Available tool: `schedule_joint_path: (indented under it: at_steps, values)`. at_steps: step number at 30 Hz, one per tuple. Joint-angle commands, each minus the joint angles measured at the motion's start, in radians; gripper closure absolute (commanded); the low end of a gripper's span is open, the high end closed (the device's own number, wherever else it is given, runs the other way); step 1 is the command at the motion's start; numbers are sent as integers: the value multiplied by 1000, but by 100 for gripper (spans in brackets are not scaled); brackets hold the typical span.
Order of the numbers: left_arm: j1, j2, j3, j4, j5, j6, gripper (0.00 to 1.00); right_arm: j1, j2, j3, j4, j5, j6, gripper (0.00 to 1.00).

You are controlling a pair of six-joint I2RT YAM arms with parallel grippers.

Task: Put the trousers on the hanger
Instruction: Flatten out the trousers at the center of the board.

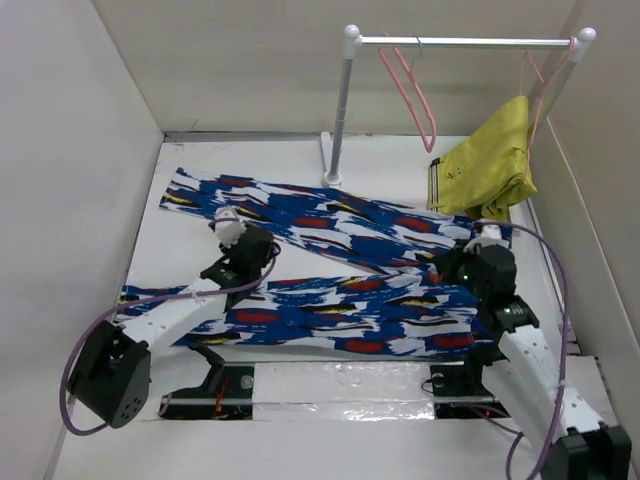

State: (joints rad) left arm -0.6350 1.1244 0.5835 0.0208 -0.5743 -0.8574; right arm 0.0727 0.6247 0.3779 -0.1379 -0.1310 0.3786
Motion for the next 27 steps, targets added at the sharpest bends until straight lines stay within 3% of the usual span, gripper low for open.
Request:
schedule_joint_path:
  at_steps: [1,5,8,10,13,20,27]
  values:
    - [113,-20,-48,-111,23,-158,61,205,49,-22,99,-84,-13,100]
    - [274,-14,-63,-169,120,-216,61,491,229,55,197,39,-76,100]
    - [359,-41,-57,-264,18,-279,61,617,374,140,222,99,-145,97]
    - [406,-58,-48,-309,-57,-319,61,628,458,188,245,97,-181,97]
    - [518,-37,-1,-352,-53,-334,59,638,500,208,285,48,-195,97]
    - [794,70,122,-479,-18,-237,60,638,394,141,337,34,-172,85]
    - [900,220,128,-421,54,-129,54,628,277,95,336,47,-168,75]
